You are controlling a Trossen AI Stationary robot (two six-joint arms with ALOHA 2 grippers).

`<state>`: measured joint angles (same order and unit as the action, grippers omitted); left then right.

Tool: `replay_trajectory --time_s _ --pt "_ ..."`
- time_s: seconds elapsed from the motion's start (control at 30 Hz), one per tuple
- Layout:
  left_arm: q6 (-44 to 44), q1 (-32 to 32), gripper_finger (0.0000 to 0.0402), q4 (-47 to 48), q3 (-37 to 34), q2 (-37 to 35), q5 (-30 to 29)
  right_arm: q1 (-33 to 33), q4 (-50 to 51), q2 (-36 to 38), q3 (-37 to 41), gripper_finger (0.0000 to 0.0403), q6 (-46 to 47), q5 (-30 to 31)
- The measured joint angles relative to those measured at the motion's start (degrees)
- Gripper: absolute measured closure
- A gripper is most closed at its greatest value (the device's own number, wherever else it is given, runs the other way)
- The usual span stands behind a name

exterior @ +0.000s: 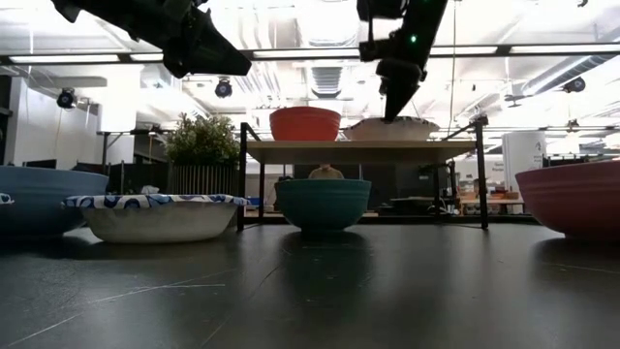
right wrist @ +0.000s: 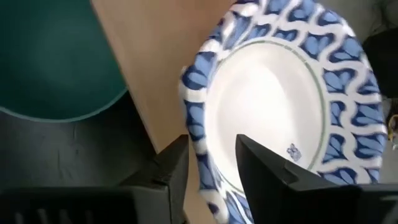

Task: Place and stack bowls onto a shelf
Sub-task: Put the white patterned bowl on the shelf, then stack the green bowl on top of the orange bowl on the shelf

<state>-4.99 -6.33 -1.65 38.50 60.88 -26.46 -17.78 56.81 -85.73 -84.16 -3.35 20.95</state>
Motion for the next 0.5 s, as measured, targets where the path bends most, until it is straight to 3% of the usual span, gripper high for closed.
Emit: replay_trajectory --time_s 0.4,0.5 --pt "0.0 0.0 0.0308 0.0 0.0 0.0 0.0 5.1 -0.5 6.3 -5.8 0.0280 8.6 -0.9" --pt "0.0 0.0 0.0308 0.0 0.0 0.0 0.0 7.5 -2.2 7.5 -5.8 0.0282 9.8 -6.8"
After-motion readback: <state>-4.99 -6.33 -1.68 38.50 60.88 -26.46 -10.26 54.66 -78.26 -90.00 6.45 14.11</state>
